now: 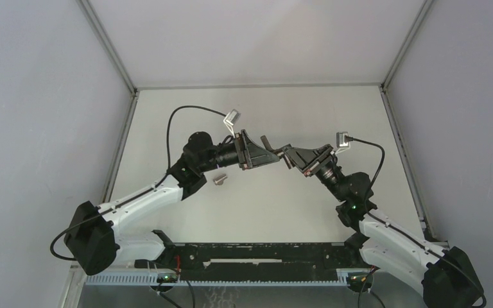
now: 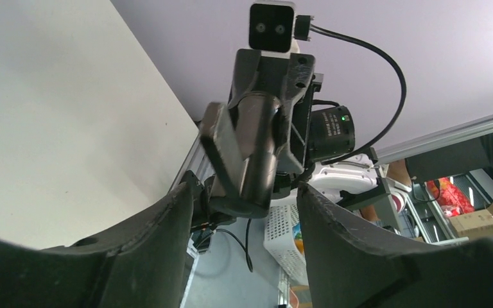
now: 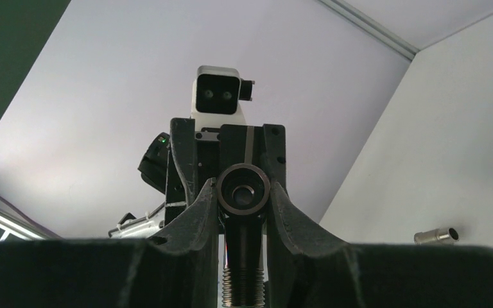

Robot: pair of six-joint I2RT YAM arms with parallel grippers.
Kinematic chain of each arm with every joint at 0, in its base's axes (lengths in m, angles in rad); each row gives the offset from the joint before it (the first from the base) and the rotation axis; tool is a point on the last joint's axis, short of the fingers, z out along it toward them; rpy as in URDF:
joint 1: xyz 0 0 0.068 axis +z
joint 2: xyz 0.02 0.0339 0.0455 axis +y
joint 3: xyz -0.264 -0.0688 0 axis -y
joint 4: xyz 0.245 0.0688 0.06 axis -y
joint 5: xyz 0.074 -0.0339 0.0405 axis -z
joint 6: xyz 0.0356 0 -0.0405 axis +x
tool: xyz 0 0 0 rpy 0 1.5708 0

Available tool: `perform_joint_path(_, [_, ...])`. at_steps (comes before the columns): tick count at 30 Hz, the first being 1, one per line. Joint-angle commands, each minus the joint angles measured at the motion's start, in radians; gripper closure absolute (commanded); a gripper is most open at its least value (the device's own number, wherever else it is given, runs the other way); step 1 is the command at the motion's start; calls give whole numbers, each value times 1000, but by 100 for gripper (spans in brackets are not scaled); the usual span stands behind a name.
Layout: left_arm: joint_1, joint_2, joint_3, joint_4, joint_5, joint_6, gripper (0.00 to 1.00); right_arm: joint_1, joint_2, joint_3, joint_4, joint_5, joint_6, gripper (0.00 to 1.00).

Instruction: Install the water faucets

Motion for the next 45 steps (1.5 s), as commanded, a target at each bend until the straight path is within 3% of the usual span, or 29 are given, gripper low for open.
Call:
perform_joint_path(1, [-5,-2,29,77,14,-20,38,9,1,30,89,-35,29,100])
perform_joint_path(6, [-6,-4,37,77,17,-15,52,16,-1,30,78,-30,33,100])
perform_joint_path(8, [-5,-8,39,74,18,-12,61,16,-3,30,70,-31,29,100])
perform_joint_path(11, [-3,-17,57,42,29,13,82,10,-12,34,44,-53,11,100])
perform_joint_path(12, [-2,-23,69,12,34,35,96,-1,-17,44,19,-80,6,89])
perform_joint_path(13, [2,-30,79,-27,39,65,99,-20,-25,58,-17,-114,3,71])
perform_joint_path(14, [5,-41,90,-69,42,96,100,-44,-33,71,-56,-170,-1,57])
perform_joint_path(16, [15,-67,107,-154,60,174,100,-110,-61,108,-166,-269,-11,39])
perform_joint_path(20, [33,-129,175,-410,118,444,100,-271,-104,230,-473,-518,-136,26])
perform_joint_path(23, [35,-154,244,-661,160,668,100,-333,-81,340,-666,-706,-280,25])
perform_joint_path(27, [34,-140,329,-932,234,886,100,-324,14,514,-989,-877,-535,25])
perform_joint_path(30, [33,-130,364,-1012,287,969,100,-274,72,584,-1095,-921,-651,22])
perform_joint_path(38, [33,-131,407,-1079,329,1036,100,-32,144,603,-1127,-860,-755,18])
perform_joint_path(45, [32,-131,417,-1090,347,1037,100,103,241,565,-975,-844,-696,20])
